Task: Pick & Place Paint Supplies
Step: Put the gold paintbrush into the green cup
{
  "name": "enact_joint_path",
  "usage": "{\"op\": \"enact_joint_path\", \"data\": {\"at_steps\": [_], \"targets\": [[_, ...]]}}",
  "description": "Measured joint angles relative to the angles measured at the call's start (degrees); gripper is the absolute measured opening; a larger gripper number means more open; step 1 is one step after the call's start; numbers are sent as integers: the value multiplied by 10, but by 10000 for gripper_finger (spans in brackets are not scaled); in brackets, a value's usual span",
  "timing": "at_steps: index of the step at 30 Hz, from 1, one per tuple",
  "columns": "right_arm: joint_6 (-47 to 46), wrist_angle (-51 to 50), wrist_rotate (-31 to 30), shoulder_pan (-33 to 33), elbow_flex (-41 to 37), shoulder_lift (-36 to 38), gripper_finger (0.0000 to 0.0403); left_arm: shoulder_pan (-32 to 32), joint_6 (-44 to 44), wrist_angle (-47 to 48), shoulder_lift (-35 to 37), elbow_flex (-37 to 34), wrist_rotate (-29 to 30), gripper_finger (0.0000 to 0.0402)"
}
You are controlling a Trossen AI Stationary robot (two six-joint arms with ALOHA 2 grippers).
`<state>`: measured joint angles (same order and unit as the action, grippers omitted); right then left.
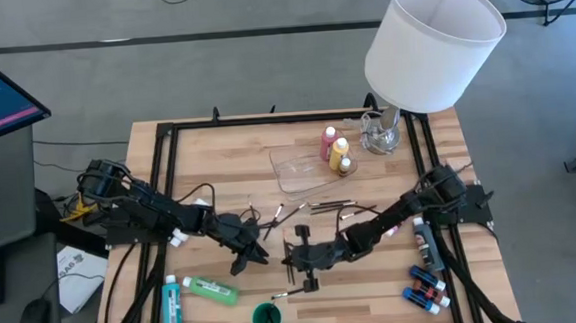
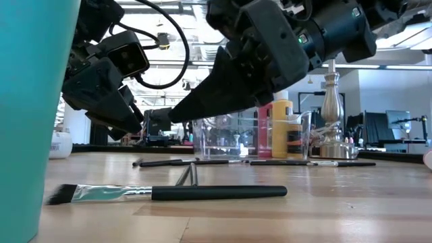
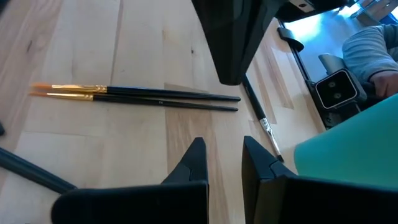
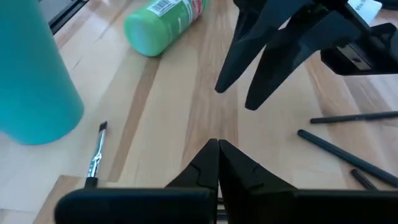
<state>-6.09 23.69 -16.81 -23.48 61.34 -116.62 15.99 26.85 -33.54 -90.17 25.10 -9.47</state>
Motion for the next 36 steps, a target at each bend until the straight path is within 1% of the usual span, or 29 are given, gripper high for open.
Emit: {"op": "enact_joint_path", "data": {"at_steps": [2, 6, 9, 12, 15, 22, 36], "targets": [[0, -1, -12, -3, 0, 0, 0, 0, 0, 0, 0, 0, 0, 1], [-11, 5, -13, -4, 6, -21, 0, 0, 0, 0, 0, 0, 0, 1], [-13, 10, -15, -11, 28, -51, 0, 0, 0, -1, 0, 0, 0, 1], [8, -2, -32, -24, 46, -68, 0, 0, 0, -1, 0, 0, 0, 1], [11, -26, -39, -26, 65, -71, 0, 0, 0, -2, 0, 0, 0, 1], [-41, -104, -44, -7, 67, -73, 0, 0, 0, -4, 0, 0, 0, 1], [-60, -166, -51, -22, 70, -70, 0, 0, 0, -5, 0, 0, 0, 1]]}}
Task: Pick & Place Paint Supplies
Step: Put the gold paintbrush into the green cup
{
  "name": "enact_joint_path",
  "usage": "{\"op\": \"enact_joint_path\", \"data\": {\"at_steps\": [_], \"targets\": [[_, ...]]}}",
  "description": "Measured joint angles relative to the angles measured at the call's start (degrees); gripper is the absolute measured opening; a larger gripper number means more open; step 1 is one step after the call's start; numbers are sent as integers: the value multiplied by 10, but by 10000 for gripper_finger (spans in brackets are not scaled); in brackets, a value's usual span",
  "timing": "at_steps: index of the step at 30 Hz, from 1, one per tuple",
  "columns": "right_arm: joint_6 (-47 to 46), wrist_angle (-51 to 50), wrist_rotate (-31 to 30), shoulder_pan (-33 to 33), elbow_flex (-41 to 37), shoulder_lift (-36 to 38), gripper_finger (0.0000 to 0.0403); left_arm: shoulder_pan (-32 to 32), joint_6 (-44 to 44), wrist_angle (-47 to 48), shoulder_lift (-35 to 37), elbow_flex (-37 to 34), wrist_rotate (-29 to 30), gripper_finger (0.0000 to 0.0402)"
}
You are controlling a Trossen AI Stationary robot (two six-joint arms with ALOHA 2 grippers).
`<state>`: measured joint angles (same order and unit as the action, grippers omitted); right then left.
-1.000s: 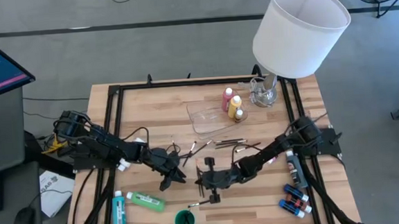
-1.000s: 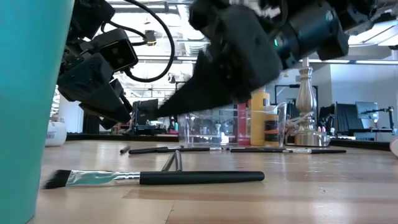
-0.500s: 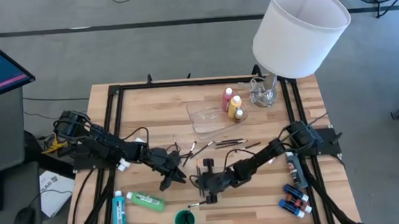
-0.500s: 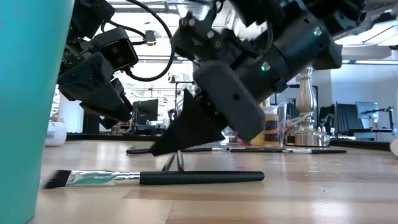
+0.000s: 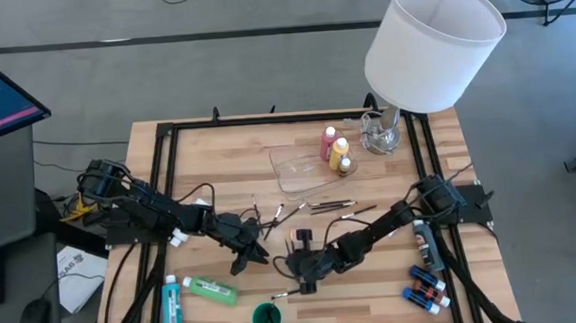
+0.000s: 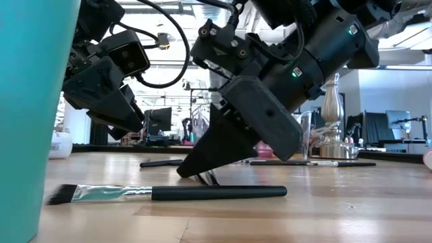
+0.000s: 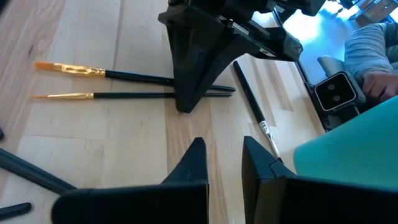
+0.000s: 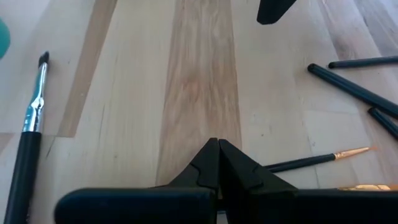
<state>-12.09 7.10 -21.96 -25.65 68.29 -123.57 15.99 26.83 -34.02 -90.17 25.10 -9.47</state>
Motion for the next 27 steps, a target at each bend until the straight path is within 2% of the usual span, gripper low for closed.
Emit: {"op": "enact_joint_path", "data": {"at_steps": [11, 27], "targets": [[-30, -72, 5, -14, 0, 19, 0, 0, -5, -4, 0, 0, 0, 1], [-60, -191, -20, -38, -1, 40, 0, 0, -11, -9, 0, 0, 0, 1]]}}
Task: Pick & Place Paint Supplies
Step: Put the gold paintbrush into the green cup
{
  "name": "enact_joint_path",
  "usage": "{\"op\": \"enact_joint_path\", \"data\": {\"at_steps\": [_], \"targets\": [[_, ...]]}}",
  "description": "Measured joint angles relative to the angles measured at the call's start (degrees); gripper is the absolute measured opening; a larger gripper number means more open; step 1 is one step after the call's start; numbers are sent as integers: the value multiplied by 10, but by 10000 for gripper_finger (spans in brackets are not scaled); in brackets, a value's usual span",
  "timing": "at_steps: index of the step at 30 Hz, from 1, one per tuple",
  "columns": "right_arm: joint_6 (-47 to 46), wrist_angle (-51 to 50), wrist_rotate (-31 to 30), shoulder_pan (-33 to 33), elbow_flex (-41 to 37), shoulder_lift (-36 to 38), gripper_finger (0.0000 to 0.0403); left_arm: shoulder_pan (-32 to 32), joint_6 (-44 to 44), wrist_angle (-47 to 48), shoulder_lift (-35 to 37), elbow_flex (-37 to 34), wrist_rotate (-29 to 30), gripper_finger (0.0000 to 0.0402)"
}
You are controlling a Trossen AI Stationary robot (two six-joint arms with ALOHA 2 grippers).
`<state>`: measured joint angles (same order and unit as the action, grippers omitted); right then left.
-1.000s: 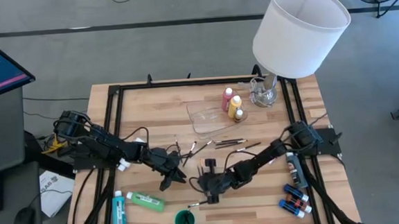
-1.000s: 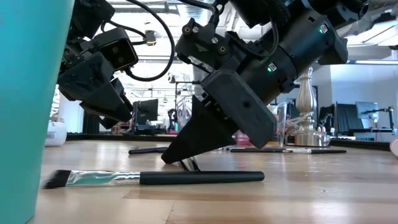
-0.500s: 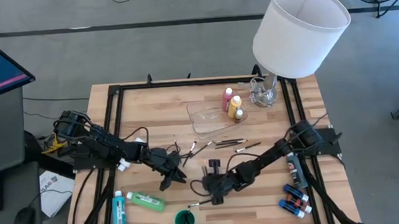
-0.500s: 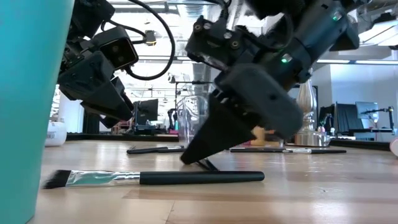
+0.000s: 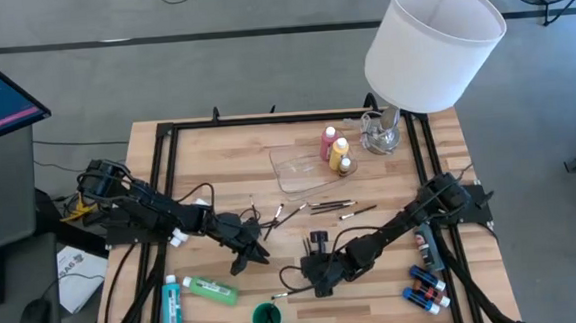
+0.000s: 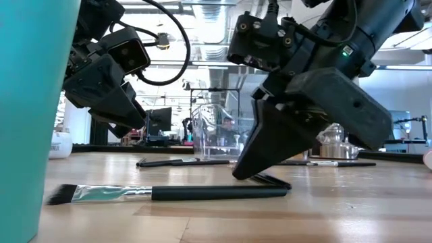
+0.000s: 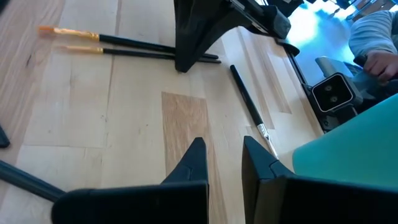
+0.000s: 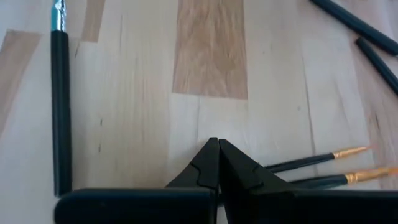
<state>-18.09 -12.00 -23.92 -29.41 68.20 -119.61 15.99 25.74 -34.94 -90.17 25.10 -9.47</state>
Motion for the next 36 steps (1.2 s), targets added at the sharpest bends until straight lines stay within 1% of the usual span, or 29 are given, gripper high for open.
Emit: {"op": "enact_joint_path", "data": {"at_steps": [7, 16, 20, 28, 33, 36], "targets": [[-23, -51, -10, -11, 1, 9, 0, 0, 0, -1, 0, 0, 0, 1], [-82, -179, -24, -40, -3, 47, 0, 0, 0, -3, 0, 0, 0, 1], [-130, -250, -28, -55, -4, 59, 0, 1, 0, -4, 0, 0, 0, 1], [-222, -379, -42, -85, -4, 59, 0, 1, -1, -8, 0, 0, 0, 1], [-289, -478, -54, -93, -5, 57, 0, 1, -2, -12, 0, 0, 0, 1], [-319, -508, -78, -94, -5, 58, 0, 1, -2, -12, 0, 0, 0, 1]]}}
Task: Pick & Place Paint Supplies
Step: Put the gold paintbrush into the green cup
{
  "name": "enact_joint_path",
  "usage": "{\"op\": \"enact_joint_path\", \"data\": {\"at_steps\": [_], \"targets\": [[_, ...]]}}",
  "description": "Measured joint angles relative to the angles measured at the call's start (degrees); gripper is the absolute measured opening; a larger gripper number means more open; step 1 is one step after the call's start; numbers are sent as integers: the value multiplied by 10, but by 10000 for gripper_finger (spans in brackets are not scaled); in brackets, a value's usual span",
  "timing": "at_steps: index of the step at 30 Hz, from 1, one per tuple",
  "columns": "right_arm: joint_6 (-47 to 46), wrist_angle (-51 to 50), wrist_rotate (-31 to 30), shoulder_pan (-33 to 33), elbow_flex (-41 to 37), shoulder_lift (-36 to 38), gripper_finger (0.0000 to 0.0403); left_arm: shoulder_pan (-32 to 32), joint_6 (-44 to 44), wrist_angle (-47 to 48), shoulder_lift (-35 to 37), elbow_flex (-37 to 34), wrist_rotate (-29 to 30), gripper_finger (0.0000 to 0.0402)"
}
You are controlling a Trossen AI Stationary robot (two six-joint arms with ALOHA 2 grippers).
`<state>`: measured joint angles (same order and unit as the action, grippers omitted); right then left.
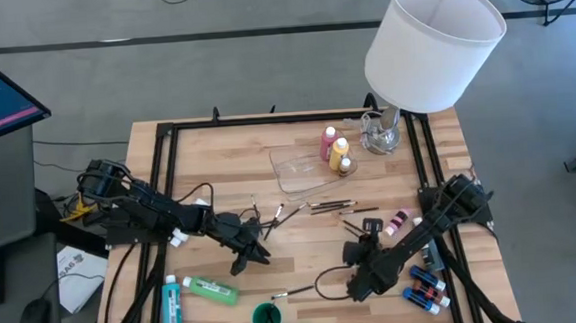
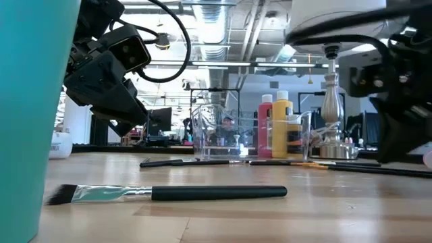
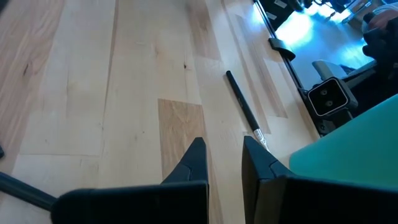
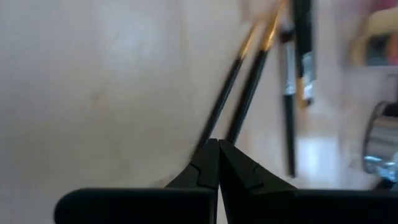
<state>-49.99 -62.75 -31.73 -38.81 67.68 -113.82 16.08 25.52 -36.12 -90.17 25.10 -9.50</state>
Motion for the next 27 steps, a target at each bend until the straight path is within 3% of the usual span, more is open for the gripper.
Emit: {"op": "enact_joint_path", "data": {"at_steps": [8, 14, 17, 20, 23, 27], "targets": [[-45, -2, -128, -13, -6, 38, 0, 0, -9, -1, 0, 0, 0, 1], [-149, 67, -253, -34, -102, 141, 0, 0, -9, -3, 0, 0, 0, 1], [-146, 204, -290, -53, -186, 224, 0, 0, -9, -3, 0, 0, 0, 1], [-54, 405, -294, -66, -279, 309, 0, 0, -12, -4, 0, 0, 0, 1], [71, 566, -243, -60, -355, 373, 0, 0, -16, -4, 0, 0, 0, 1], [124, 684, -198, -28, -422, 409, 0, 0, -28, -9, 0, 0, 0, 1]]}}
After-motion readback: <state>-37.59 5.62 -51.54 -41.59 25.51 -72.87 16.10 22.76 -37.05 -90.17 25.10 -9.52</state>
